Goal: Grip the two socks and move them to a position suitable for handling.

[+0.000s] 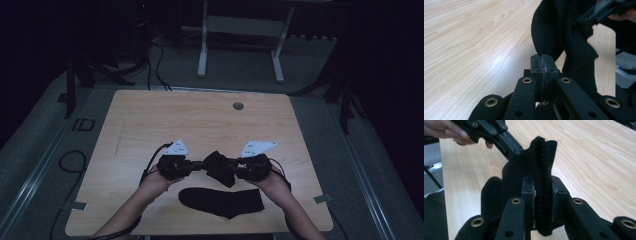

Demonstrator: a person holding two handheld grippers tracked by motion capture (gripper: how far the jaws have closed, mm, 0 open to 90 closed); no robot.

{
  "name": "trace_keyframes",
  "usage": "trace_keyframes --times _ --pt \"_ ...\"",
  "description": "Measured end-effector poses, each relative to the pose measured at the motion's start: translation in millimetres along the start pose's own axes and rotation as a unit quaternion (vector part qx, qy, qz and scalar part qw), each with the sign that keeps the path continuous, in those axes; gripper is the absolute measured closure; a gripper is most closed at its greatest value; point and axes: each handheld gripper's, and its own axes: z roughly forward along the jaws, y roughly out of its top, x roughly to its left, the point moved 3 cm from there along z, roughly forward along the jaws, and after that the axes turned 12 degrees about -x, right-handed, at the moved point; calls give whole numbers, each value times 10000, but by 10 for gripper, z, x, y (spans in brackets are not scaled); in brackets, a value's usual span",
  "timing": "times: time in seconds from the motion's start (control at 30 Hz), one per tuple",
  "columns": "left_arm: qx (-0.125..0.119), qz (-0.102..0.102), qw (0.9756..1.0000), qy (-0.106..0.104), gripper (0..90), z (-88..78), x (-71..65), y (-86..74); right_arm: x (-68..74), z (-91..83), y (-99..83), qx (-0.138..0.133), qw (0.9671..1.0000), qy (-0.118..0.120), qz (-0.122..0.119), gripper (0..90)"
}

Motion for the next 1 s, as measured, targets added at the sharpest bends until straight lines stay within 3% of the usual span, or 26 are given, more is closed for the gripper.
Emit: trace_keyframes --times 0.23,0.3,0.43,0.5,0.57,0.63,0.67,0.7,0.73,0.8,1.0 --pt "229 94 9996 160 894 -5 -6 -42 -51 -54 18 -133 9998 -91 124 779" --pt "170 22 9998 90 894 -22 5 -55 -86 -99 31 -208 9995 -159 192 809" --pt "214 147 9995 153 895 -46 -6 -34 -91 -123 42 -222 9995 -157 149 810" --pt "240 113 9995 172 895 -59 8 -27 -98 -133 56 -292 9993 -181 154 810" --pt "292 125 9992 253 895 -75 23 -24 -109 -149 72 -346 9990 -198 181 813" --pt "503 338 9963 606 895 -87 46 -51 -120 -169 84 -377 9986 -352 142 827" --pt "535 286 9962 624 895 -104 76 -75 -150 -204 94 -397 9977 -531 139 830" --pt "489 107 9974 517 895 -131 104 -97 -191 -254 103 -488 9970 -554 244 834" --pt "490 58 9973 552 895 -161 129 -115 -231 -308 109 -603 9960 -551 374 839" --pt "501 -24 9970 586 895 -223 173 -137 -304 -391 101 -602 9942 -768 446 841" --pt "617 12 9952 755 893 -373 269 -135 -421 -523 10 -589 9913 -982 643 840"
